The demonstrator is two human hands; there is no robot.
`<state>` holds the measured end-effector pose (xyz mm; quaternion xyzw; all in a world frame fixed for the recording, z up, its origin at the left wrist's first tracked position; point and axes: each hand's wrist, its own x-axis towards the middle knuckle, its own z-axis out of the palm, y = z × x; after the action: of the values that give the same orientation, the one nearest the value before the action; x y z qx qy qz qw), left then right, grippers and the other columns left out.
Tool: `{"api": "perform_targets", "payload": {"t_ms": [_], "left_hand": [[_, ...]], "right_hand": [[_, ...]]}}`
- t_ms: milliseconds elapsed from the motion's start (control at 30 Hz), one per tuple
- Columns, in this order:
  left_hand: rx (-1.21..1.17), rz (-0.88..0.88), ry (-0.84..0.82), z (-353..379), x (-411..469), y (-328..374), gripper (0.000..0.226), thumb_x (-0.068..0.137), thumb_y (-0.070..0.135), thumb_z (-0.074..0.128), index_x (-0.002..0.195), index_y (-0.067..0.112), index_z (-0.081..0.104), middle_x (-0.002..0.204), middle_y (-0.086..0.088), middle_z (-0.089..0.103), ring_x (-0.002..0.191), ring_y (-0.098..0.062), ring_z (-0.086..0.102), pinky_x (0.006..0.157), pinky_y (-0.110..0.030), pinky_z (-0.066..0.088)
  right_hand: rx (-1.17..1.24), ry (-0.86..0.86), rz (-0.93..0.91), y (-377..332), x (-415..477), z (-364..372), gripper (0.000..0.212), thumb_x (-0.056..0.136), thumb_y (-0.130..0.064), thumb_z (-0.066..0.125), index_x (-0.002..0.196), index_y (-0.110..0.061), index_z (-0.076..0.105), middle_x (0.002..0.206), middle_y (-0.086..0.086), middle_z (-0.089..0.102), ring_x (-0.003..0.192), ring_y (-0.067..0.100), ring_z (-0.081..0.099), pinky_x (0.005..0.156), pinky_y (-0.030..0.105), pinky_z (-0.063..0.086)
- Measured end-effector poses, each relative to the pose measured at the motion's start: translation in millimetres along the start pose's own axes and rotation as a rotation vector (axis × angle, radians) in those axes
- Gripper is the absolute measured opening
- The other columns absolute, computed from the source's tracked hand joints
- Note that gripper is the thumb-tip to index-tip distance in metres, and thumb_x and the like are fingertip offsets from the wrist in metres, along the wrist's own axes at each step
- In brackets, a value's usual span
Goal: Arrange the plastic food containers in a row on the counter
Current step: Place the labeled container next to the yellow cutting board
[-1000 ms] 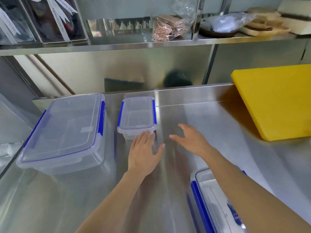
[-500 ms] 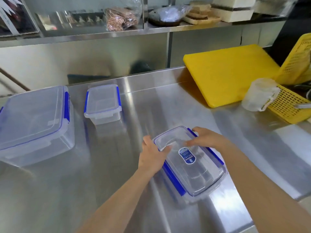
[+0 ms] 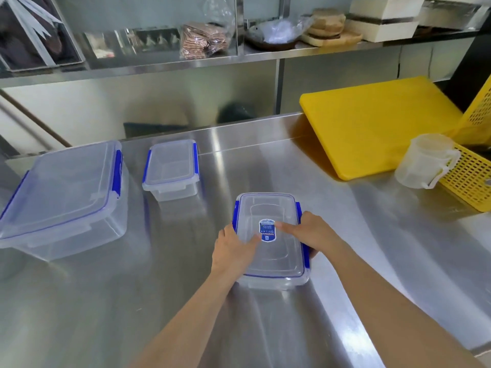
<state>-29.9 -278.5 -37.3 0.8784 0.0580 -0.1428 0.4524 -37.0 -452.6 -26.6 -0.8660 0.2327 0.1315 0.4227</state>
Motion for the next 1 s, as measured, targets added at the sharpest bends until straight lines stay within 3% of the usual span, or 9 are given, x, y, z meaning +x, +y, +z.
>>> {"api": "perform_targets", "payload": {"t_ms": [67,200,300,400,500,600,733,867,1000], "left_hand": [[0.038,0.066,-0.058,-4.8,4.7,-1.5,0.088,0.059,0.061,0.067,0.133,0.020,0.040,0.138,-0.001,0.041,0.133,-0.025,0.035,0.109,-0.040,0.032],[0.174,0.164,-0.283,-12.4,18.1,-7.8,0.144,0.037,0.070,0.074,0.149,0.034,-0.010,0.160,0.003,-0.014,0.146,-0.016,-0.016,0.117,-0.042,0.011],[0.226,0.218,-0.237,-15.5,32.3,-7.9,0.140,0.050,0.058,0.082,0.147,0.034,-0.016,0.158,0.002,-0.018,0.147,-0.017,-0.010,0.116,-0.040,0.017],[0.276,0.255,-0.137,-13.8,54.2,-4.4,0.137,0.048,0.067,0.078,0.149,0.033,-0.009,0.160,0.000,-0.004,0.148,-0.021,0.007,0.117,-0.042,0.024],[0.324,0.266,0.025,-11.9,75.8,3.1,0.128,0.046,0.071,0.073,0.148,0.026,0.009,0.147,0.001,0.020,0.134,-0.022,0.026,0.112,-0.040,0.032],[0.324,0.231,0.141,-10.5,102.7,11.4,0.114,0.056,0.065,0.075,0.144,0.020,0.019,0.140,-0.002,0.022,0.129,-0.022,0.022,0.108,-0.033,0.033],[0.270,0.201,0.190,-16.5,145.8,17.3,0.107,0.061,0.059,0.075,0.144,0.016,0.025,0.146,-0.004,0.029,0.138,-0.023,0.026,0.111,-0.037,0.035],[0.302,0.224,0.157,-19.1,171.2,20.4,0.105,0.077,0.056,0.063,0.151,0.013,0.004,0.162,-0.003,0.004,0.149,-0.016,0.001,0.118,-0.032,0.012],[0.425,0.209,0.110,-23.3,192.2,28.3,0.097,0.086,0.056,0.049,0.150,0.012,-0.010,0.161,-0.004,-0.012,0.147,-0.016,-0.013,0.119,-0.033,0.000]], "right_hand": [[0.035,0.017,0.001,-8.0,10.9,5.6,0.044,0.076,-0.058,0.064,0.094,-0.020,0.049,0.096,0.005,0.061,0.085,0.027,0.062,0.066,0.040,0.057],[-0.068,0.054,-0.029,-20.4,42.4,9.5,0.054,0.076,-0.066,0.056,0.101,-0.018,0.051,0.103,0.006,0.064,0.090,0.025,0.063,0.081,0.042,0.055],[-0.164,0.101,-0.059,-30.3,68.2,12.5,0.072,0.075,-0.070,0.052,0.118,-0.013,0.048,0.118,0.010,0.062,0.100,0.030,0.062,0.086,0.045,0.053],[-0.183,0.156,-0.107,-41.9,89.4,12.1,0.079,0.078,-0.066,0.053,0.132,-0.011,0.037,0.129,0.013,0.055,0.110,0.035,0.059,0.089,0.047,0.050],[-0.114,0.149,-0.190,-53.3,109.5,6.6,0.065,0.081,-0.059,0.055,0.121,-0.010,0.043,0.123,0.013,0.052,0.104,0.033,0.058,0.086,0.045,0.050],[0.015,0.049,-0.313,-62.2,124.0,2.0,0.046,0.076,-0.056,0.063,0.098,-0.016,0.053,0.105,0.007,0.057,0.087,0.022,0.060,0.080,0.040,0.052],[-0.016,-0.152,-0.451,-65.8,143.1,-3.3,0.056,0.072,-0.043,0.074,0.121,-0.028,0.053,0.121,-0.007,0.047,0.099,0.005,0.053,0.088,0.023,0.043],[-0.045,-0.129,-0.557,-63.3,166.8,-1.7,0.069,0.073,-0.031,0.075,0.134,-0.030,0.044,0.139,-0.010,0.037,0.108,0.002,0.048,0.092,0.020,0.040],[-0.134,-0.054,-0.550,-66.4,186.5,3.6,0.072,0.081,-0.030,0.069,0.143,-0.031,0.034,0.152,-0.011,0.028,0.118,0.012,0.052,0.100,0.031,0.043]]}}
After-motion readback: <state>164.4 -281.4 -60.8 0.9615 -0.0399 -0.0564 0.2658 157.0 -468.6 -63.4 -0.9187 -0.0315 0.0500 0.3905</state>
